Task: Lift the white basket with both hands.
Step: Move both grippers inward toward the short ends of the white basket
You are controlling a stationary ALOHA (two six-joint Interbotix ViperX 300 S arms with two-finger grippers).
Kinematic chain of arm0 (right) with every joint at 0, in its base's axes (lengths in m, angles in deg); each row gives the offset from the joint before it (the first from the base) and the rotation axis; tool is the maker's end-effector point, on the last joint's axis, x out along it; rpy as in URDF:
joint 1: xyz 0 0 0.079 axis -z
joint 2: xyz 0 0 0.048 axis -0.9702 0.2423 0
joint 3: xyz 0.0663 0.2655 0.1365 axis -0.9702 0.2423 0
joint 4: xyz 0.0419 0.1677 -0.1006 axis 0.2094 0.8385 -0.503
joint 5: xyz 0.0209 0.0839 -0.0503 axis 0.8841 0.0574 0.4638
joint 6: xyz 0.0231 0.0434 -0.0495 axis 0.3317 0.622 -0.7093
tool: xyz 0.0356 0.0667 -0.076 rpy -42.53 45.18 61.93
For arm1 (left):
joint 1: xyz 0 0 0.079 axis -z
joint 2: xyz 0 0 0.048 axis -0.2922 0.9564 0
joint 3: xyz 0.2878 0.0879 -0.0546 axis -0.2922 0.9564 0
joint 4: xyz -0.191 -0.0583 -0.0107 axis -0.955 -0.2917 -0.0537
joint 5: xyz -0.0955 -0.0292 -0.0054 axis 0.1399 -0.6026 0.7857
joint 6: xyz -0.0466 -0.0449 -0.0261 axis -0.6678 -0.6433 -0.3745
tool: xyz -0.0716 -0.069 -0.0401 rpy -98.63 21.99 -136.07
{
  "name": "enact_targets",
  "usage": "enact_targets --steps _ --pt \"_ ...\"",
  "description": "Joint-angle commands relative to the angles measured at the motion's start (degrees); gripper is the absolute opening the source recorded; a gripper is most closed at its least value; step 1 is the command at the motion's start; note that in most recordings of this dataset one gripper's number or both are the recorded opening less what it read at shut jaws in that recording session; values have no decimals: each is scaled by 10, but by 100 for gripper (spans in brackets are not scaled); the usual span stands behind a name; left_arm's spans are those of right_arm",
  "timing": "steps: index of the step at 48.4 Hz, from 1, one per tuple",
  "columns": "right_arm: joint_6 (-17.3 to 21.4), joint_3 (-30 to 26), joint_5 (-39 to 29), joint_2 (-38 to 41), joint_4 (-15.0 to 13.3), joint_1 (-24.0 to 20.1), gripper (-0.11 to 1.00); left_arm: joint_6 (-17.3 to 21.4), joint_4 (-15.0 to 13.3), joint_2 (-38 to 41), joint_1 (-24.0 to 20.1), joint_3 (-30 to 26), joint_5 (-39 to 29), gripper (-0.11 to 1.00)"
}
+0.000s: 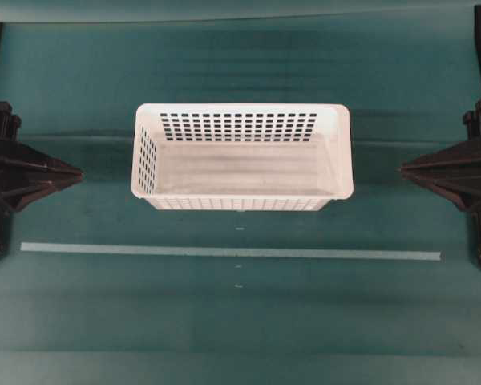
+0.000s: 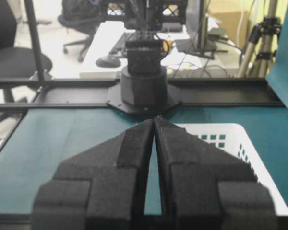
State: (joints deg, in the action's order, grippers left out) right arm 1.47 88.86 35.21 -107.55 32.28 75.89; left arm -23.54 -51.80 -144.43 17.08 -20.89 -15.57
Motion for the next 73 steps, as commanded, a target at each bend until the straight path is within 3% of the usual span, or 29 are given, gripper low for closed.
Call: enact_targets --steps 1,8,13,19,24,29,38,43,50,55,63,73 --pt "7 -3 0 7 7 4 14 -31 6 23 -2 -5 -20 14" --pt "45 -4 -54 11 56 6 0 -82 8 37 -2 -18 -41 -1" --pt "90 -11 -99 15 82 10 -3 -98 8 40 -3 -29 -52 -5" --pt "172 -46 -176 34 104 34 -3 -108 8 47 -5 -56 -92 -5" --pt "261 -93 -272 64 123 81 -3 -146 8 62 -19 -92 -146 -5" --pt "316 -145 -366 102 112 119 -3 -225 8 83 -40 -134 -199 -5" --pt "338 -221 -461 165 108 150 -3 -399 8 114 -78 -192 -272 -5" --pt "367 -248 -493 195 109 166 -3 -500 8 135 -88 -221 -316 -5" --pt "436 -280 -557 238 109 182 -3 -592 11 162 -93 -252 -371 -5" --pt "490 -305 -623 265 103 184 -3 -637 11 186 -94 -285 -418 -5" --pt "553 -352 -686 312 61 188 -3 -654 15 234 -111 -333 -538 -6" --pt "561 -417 -810 376 40 186 -3 -651 17 283 -127 -378 -660 -6"
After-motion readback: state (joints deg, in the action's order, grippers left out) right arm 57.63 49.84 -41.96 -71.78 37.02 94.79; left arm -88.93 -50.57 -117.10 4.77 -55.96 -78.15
